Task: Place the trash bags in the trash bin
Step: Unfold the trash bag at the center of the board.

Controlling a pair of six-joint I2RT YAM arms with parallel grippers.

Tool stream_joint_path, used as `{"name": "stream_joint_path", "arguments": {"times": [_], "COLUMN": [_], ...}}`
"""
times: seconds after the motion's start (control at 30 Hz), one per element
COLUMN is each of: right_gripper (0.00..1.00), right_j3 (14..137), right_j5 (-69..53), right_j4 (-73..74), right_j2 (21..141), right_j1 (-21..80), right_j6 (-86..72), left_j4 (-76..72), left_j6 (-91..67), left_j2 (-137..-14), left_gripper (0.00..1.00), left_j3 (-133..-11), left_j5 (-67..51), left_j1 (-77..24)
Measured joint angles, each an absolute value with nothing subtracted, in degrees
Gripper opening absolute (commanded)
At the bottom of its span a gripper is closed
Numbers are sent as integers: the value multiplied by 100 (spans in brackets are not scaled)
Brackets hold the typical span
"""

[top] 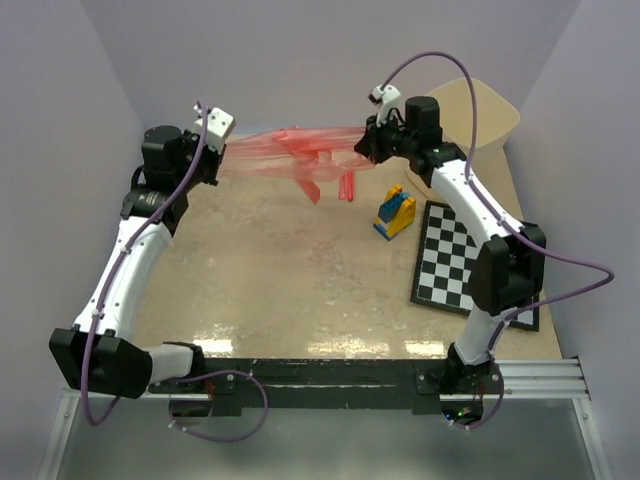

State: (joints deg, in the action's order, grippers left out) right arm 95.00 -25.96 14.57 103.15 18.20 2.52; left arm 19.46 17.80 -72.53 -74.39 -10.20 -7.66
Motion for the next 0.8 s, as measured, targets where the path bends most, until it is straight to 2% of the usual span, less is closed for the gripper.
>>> {"name": "stream_joint_path", "arguments": {"times": [0.27, 0.33, 0.47, 0.73, 0.8], "right_gripper": [0, 29, 71, 95, 96], "right_j3": [9181, 9135, 8984, 9013, 9013], "right_j5": [-1918, -1896, -2329, -3264, -3420], "right_j4": [1413, 1422, 1457, 1535, 1533], "right_j2": [10182, 10182, 10077, 9642, 9596], "right_j1": [1723, 1723, 1712, 2359, 2617], "right_j6": [-117, -132, 115, 1352, 1601], "left_j4": [1944, 1944, 1940, 1938, 1940], "left_j6": [1778, 1772, 1737, 1549, 1555], "left_j2": [-7393, -7432, -7441, -7365, -7314], "left_gripper": [0, 0, 0, 0, 0], "left_j3": [-7435, -7435, -7437, -7448, -7448], "left_j5": [-408, -340, -740, -2410, -2622], "left_j1": [-766, -766, -755, -760, -762]}}
